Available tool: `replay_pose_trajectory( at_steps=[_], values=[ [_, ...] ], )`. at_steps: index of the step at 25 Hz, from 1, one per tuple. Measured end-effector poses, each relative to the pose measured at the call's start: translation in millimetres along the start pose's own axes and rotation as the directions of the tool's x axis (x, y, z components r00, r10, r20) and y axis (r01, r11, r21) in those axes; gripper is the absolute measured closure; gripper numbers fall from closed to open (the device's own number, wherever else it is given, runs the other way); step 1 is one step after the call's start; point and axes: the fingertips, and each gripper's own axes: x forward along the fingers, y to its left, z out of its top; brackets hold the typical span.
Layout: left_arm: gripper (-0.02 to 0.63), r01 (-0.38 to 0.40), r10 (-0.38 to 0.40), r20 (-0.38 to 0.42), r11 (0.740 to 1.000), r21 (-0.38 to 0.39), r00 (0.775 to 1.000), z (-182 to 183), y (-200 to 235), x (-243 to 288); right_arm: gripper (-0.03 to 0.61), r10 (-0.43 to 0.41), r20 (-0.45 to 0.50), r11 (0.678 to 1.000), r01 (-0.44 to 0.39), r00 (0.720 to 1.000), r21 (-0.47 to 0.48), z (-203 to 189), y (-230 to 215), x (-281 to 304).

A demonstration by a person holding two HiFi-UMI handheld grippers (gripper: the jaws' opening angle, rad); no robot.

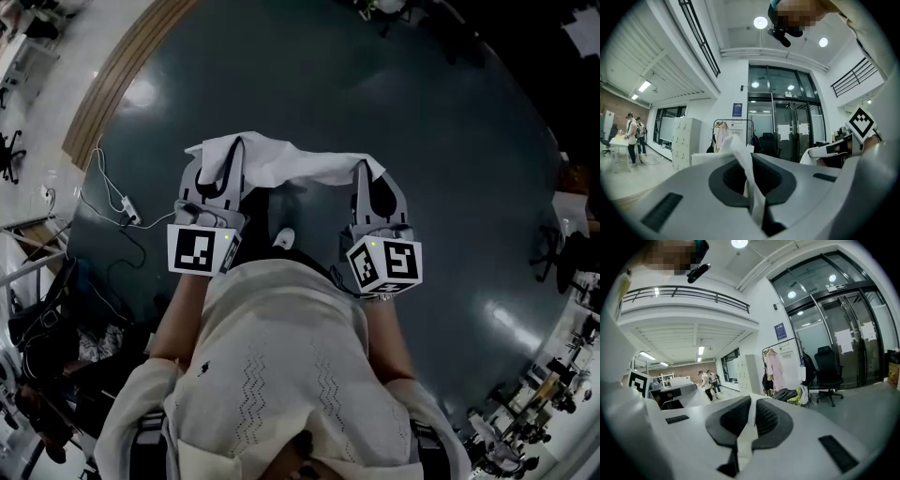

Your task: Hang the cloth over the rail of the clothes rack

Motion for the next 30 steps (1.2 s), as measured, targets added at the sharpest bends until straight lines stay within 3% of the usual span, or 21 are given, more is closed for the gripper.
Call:
replay_pose_trajectory(
  at_steps=[8,18,21,30],
  values=[
    [0.598,0.035,-0.036,-0.009,0.999,-0.015,0.999,-8,78,103,0.554,-0.075,-0.01,0.997,0.075,0.997,-0.004,22,-18,110],
    [0.598,0.121,-0.121,0.051,0.993,-0.004,0.991,31,210,254,0.554,-0.14,0.047,0.99,0.141,0.989,-0.021,92,-12,287],
    [0.598,0.12,-0.119,0.074,0.993,-0.018,0.99,40,233,279,0.554,-0.152,0.047,0.988,0.153,0.987,-0.01,101,-15,319],
    [0.598,0.104,-0.104,0.024,0.994,-0.016,0.994,26,284,373,0.554,-0.139,0.033,0.99,0.139,0.99,-0.003,120,-49,425]
  ],
)
